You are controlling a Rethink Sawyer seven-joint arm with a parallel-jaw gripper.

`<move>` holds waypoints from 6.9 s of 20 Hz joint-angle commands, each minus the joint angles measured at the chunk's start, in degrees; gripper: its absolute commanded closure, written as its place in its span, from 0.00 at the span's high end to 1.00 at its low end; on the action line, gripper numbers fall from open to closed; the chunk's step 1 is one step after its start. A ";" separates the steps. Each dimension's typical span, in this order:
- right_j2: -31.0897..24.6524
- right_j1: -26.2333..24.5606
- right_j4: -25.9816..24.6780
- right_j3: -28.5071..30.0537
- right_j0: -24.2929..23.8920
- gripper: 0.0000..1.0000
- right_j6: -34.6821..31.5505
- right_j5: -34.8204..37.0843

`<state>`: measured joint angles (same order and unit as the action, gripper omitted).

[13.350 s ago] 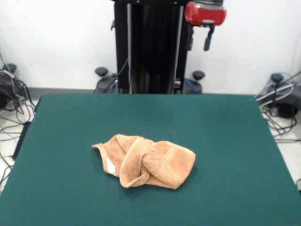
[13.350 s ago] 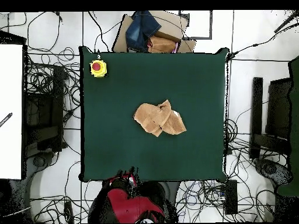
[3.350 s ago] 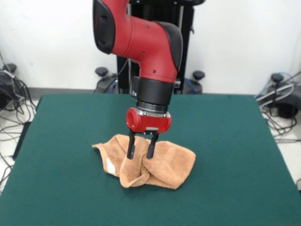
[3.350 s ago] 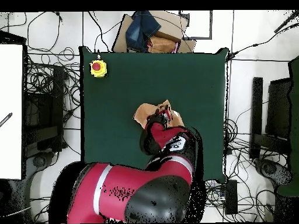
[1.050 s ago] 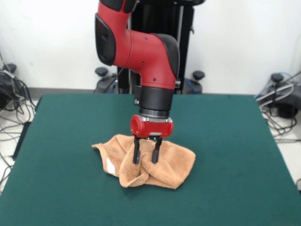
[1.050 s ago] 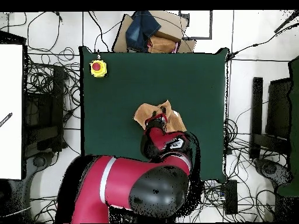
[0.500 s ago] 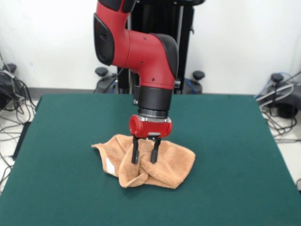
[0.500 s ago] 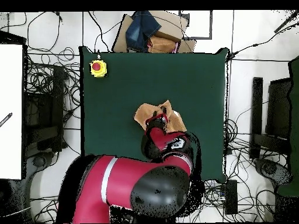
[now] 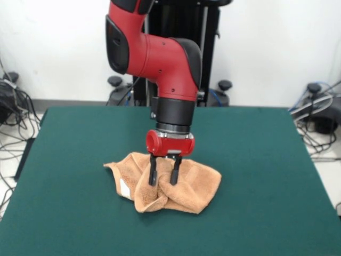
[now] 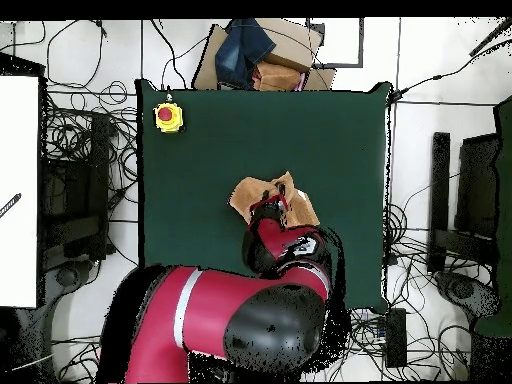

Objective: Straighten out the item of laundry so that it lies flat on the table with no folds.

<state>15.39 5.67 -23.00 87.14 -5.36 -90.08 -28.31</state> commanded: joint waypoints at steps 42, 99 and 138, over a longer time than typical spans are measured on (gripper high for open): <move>-13.61 3.47 -3.34 6.83 -9.11 1.00 -6.34 19.88; -14.81 2.36 -5.02 5.21 -9.07 0.00 -5.88 18.97; -15.06 27.52 3.55 25.79 -5.38 0.00 -7.43 45.55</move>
<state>5.22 29.04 -23.29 109.03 -12.43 -90.08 7.55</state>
